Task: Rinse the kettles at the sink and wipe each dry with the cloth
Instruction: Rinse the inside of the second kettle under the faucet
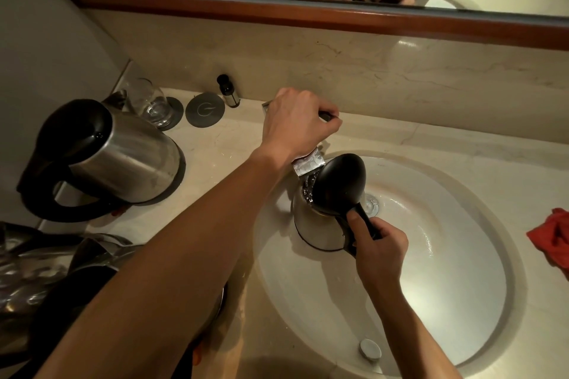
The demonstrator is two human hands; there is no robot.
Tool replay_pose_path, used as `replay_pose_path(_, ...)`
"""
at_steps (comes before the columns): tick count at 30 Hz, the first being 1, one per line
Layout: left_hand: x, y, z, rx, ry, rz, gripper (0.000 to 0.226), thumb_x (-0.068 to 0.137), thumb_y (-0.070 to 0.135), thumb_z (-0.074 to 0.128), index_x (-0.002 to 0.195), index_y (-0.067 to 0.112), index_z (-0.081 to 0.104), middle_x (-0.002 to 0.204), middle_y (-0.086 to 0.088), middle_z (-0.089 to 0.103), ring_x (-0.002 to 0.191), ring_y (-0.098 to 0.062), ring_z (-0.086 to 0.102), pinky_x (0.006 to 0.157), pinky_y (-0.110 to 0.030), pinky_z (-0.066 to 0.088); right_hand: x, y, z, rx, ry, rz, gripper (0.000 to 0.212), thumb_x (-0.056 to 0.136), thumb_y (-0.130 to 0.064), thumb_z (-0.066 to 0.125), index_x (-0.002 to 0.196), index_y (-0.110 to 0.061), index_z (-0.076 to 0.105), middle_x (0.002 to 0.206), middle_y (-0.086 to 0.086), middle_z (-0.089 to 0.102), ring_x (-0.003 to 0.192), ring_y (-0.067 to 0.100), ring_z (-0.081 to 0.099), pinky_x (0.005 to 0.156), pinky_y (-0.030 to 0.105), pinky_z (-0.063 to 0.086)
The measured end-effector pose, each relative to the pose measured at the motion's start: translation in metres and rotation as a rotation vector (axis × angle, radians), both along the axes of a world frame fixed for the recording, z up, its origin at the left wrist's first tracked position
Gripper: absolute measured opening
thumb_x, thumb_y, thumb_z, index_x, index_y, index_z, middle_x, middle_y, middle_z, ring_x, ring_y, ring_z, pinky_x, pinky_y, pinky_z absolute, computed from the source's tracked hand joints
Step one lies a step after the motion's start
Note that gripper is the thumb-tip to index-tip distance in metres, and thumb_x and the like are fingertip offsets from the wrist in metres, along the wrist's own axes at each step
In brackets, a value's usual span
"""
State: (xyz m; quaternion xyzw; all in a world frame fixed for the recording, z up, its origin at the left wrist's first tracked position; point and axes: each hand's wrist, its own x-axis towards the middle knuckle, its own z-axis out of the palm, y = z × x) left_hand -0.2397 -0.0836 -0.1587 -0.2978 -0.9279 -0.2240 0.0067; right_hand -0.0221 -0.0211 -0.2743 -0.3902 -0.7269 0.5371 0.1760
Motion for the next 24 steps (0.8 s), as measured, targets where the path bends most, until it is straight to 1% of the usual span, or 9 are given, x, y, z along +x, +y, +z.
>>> replay_pose_path(5, 0.0000, 0.0000, 0.0002, 0.007, -0.001, 0.000, 0.021, 0.086, 0.043, 0.062, 0.094, 0.033, 0.079, 0.084, 0.006, 0.076, 0.087, -0.021, 0.065, 0.072, -0.027, 0.029, -0.0004, -0.0007, 0.0013, 0.017, 0.008, -0.002, 0.074, 0.075, -0.062, 0.066, 0.060, 0.010, 0.056, 0.057, 0.032, 0.045, 0.051, 0.035, 0.038, 0.054, 0.054, 0.045)
replay_pose_path(7, -0.0001, 0.0000, -0.0003, 0.010, -0.006, 0.005, 0.021, 0.086, 0.043, 0.062, 0.094, 0.033, 0.079, 0.083, 0.006, 0.076, 0.087, -0.022, 0.064, 0.072, -0.027, 0.029, 0.0002, -0.0003, -0.0012, 0.023, 0.010, -0.002, 0.076, 0.075, -0.065, 0.067, 0.062, 0.010, 0.058, 0.058, 0.032, 0.047, 0.051, 0.040, 0.043, 0.055, 0.054, 0.047)
replay_pose_path(9, -0.0001, 0.0003, -0.0006, 0.008, -0.002, 0.005, 0.021, 0.086, 0.043, 0.062, 0.093, 0.034, 0.079, 0.082, 0.006, 0.076, 0.087, -0.022, 0.064, 0.071, -0.027, 0.030, 0.0007, -0.0008, -0.0021, 0.040, 0.019, 0.004, 0.087, 0.073, -0.077, 0.068, 0.063, 0.009, 0.061, 0.059, 0.032, 0.050, 0.056, 0.047, 0.047, 0.055, 0.053, 0.047)
replay_pose_path(11, -0.0005, 0.0001, -0.0008, 0.001, 0.004, 0.002, 0.021, 0.086, 0.043, 0.062, 0.093, 0.034, 0.079, 0.081, 0.006, 0.075, 0.087, -0.021, 0.064, 0.071, -0.027, 0.030, 0.0009, -0.0013, -0.0023, 0.035, 0.024, 0.008, 0.098, 0.070, -0.090, 0.060, 0.066, 0.008, 0.063, 0.059, 0.031, 0.052, 0.058, 0.049, 0.049, 0.055, 0.051, 0.048)
replay_pose_path(13, -0.0008, 0.0000, -0.0012, 0.006, 0.002, 0.000, 0.021, 0.086, 0.043, 0.062, 0.092, 0.033, 0.079, 0.080, 0.006, 0.075, 0.086, -0.021, 0.064, 0.071, -0.027, 0.030, 0.0012, -0.0008, -0.0019, 0.034, 0.026, 0.014, 0.093, 0.072, -0.084, 0.065, 0.066, 0.008, 0.064, 0.059, 0.031, 0.052, 0.058, 0.049, 0.050, 0.055, 0.052, 0.049)
replay_pose_path(15, -0.0008, 0.0000, -0.0014, 0.009, -0.003, 0.002, 0.021, 0.085, 0.043, 0.062, 0.092, 0.034, 0.079, 0.079, 0.006, 0.075, 0.085, -0.021, 0.064, 0.070, -0.027, 0.031, 0.0012, 0.0000, -0.0024, 0.028, 0.019, 0.010, 0.078, 0.075, -0.068, 0.068, 0.064, 0.009, 0.062, 0.059, 0.032, 0.051, 0.057, 0.048, 0.049, 0.055, 0.054, 0.049)
replay_pose_path(16, -0.0007, 0.0002, -0.0016, 0.008, -0.004, 0.005, 0.020, 0.085, 0.043, 0.061, 0.092, 0.034, 0.078, 0.079, 0.006, 0.075, 0.085, -0.021, 0.064, 0.069, -0.028, 0.030, 0.0010, 0.0002, -0.0023, 0.025, 0.014, 0.009, 0.075, 0.076, -0.064, 0.067, 0.064, 0.010, 0.061, 0.058, 0.032, 0.050, 0.056, 0.047, 0.048, 0.055, 0.054, 0.049)
replay_pose_path(20, -0.0014, 0.0003, -0.0032, 0.002, -0.002, 0.006, 0.021, 0.084, 0.044, 0.060, 0.091, 0.036, 0.078, 0.077, 0.006, 0.074, 0.084, -0.021, 0.064, 0.067, -0.028, 0.028, 0.0006, 0.0001, -0.0011, 0.027, 0.014, 0.004, 0.073, 0.075, -0.062, 0.066, 0.063, 0.010, 0.061, 0.058, 0.032, 0.049, 0.055, 0.046, 0.046, 0.055, 0.052, 0.046)
replay_pose_path(24, -0.0017, 0.0001, -0.0030, 0.003, 0.000, 0.004, 0.021, 0.085, 0.043, 0.060, 0.091, 0.035, 0.078, 0.078, 0.006, 0.074, 0.083, -0.020, 0.063, 0.068, -0.027, 0.028, 0.0008, 0.0004, -0.0039, 0.033, 0.013, 0.008, 0.072, 0.076, -0.062, 0.067, 0.064, 0.009, 0.062, 0.058, 0.031, 0.050, 0.056, 0.048, 0.048, 0.055, 0.054, 0.047)
